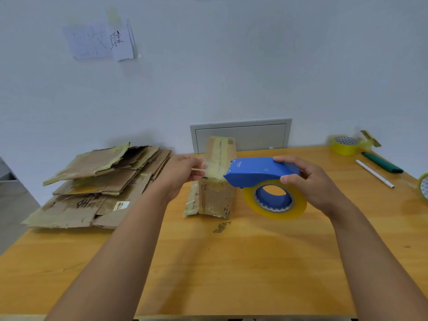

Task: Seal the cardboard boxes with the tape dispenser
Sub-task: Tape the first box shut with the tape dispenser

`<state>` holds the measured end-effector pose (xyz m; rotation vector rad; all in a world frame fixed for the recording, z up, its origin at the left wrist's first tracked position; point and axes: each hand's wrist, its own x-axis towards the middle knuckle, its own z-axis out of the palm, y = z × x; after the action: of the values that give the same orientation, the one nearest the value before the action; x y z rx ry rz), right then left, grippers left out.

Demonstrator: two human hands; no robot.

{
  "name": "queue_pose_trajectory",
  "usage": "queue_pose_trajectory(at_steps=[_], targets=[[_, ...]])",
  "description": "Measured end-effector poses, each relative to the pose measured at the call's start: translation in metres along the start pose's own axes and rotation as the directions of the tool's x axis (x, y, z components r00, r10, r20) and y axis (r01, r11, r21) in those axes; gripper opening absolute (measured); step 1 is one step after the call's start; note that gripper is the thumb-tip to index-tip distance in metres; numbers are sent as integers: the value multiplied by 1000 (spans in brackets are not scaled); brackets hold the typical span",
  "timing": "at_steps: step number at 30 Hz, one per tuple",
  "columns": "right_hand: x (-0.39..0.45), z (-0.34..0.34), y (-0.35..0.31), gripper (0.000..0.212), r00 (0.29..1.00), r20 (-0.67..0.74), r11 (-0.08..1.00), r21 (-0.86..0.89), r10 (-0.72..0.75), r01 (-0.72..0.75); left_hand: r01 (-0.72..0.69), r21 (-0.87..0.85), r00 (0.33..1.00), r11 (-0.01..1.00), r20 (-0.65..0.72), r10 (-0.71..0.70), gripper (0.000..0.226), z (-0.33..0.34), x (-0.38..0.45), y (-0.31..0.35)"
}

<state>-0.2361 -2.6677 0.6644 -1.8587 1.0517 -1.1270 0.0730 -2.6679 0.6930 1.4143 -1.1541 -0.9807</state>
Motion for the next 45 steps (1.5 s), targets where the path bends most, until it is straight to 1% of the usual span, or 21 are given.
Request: queue_pose_trajectory(at_steps=[3, 6, 8, 10, 13, 15, 18, 23, 30, 32, 35, 39, 42, 45], targets=[[1, -2, 2, 40, 1000, -11, 1000, -25, 9, -9, 1, 25, 1000, 1000, -6, -1, 12, 2, 1, -8], [5, 1, 2, 41, 1000, 0, 999, -40, 7, -7, -8, 104, 999, 995, -42, 12, 19, -1, 1, -14], [9, 3, 1, 41, 1000, 10, 999, -44, 8, -7, -7, 126, 998, 992, -62, 15, 21, -4, 0, -19], [12, 7, -1, 40, 1000, 23, 999, -53, 4, -3, 0, 102, 998, 995, -68, 7, 22, -7, -1, -23], [16, 13, -4, 40, 1000, 28, 997, -76, -4, 6, -1, 9, 998, 1000, -63, 2, 21, -8, -3, -30], [18, 15, -5, 39, 1000, 21, 996, -86, -8, 10, -2, -18, 997, 1000, -71, 1, 22, -9, -4, -35], [19, 15, -7, 40, 1000, 21, 995, -99, -8, 10, 9, -19, 996, 1000, -84, -11, 27, -8, -4, -39], [20, 14, -11, 40, 1000, 24, 991, -135, -16, 19, 35, 1, 993, 999, -113, -35, 20, -3, -1, -41], [21, 16, -14, 40, 999, 26, 988, -154, -24, 27, 129, -83, 990, 988, -54, -134, 19, -7, -1, -51], [20, 17, -13, 39, 999, 28, 988, -154, -23, 27, 165, -55, 986, 985, -18, -166, 22, -11, -2, -52], [19, 19, -11, 38, 999, 28, 989, -150, -16, 20, 226, 33, 973, 974, 42, -228, 27, -21, -1, -49], [19, 22, -9, 44, 999, 28, 990, -143, -18, 22, 302, 94, 939, 949, 142, -313, 39, -30, 1, -46], [19, 23, -6, 40, 1000, 21, 989, -145, -9, 12, 342, 158, 919, 926, 152, -365, 46, -32, 3, -44], [19, 23, -4, 40, 1000, 13, 991, -135, -3, 5, 400, 258, 876, 879, 175, -450, 62, -39, 1, -45]])
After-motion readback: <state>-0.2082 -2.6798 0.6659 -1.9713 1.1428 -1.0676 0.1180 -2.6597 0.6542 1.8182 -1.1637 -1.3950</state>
